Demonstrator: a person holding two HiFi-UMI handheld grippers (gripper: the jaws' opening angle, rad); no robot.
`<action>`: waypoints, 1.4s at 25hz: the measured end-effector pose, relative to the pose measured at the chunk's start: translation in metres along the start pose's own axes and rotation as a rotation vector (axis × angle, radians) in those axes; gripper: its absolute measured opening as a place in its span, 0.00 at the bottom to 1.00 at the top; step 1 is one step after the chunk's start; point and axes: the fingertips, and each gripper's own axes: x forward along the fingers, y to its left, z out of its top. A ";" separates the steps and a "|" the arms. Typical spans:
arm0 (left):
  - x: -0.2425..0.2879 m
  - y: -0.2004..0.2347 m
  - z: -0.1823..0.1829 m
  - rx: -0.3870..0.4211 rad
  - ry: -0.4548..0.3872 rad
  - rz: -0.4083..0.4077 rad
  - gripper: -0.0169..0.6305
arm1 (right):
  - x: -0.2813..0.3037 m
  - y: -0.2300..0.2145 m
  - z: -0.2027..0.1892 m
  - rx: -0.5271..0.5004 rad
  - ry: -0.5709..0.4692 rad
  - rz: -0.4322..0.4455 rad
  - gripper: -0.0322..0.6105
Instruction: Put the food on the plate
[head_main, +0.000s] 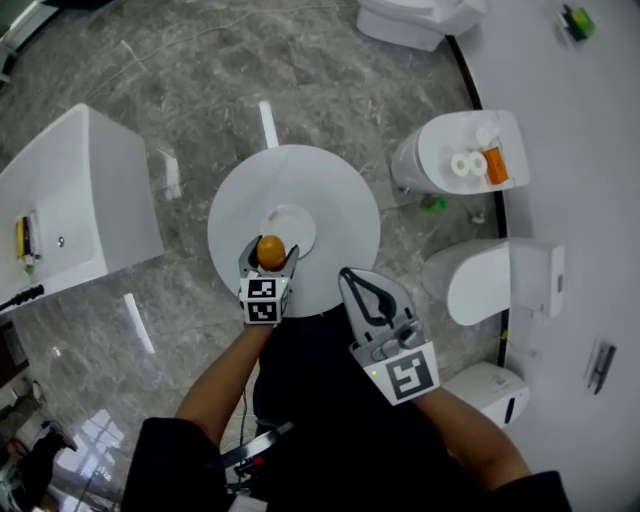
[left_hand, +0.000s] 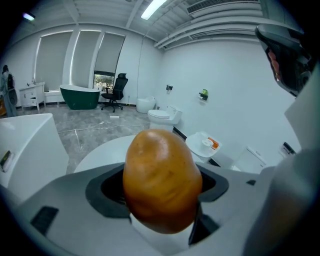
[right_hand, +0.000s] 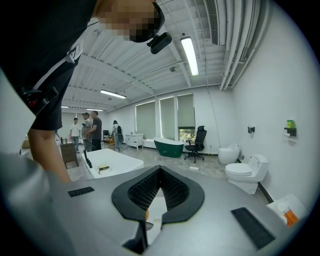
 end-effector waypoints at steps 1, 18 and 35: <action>0.003 0.000 -0.003 0.005 0.005 -0.004 0.56 | 0.000 0.000 -0.002 -0.004 0.006 -0.003 0.06; 0.052 0.008 -0.039 0.028 0.145 -0.044 0.56 | -0.009 -0.009 -0.020 0.019 0.063 -0.057 0.06; 0.080 0.009 -0.070 0.084 0.280 -0.073 0.56 | -0.010 -0.004 -0.038 0.016 0.120 -0.042 0.06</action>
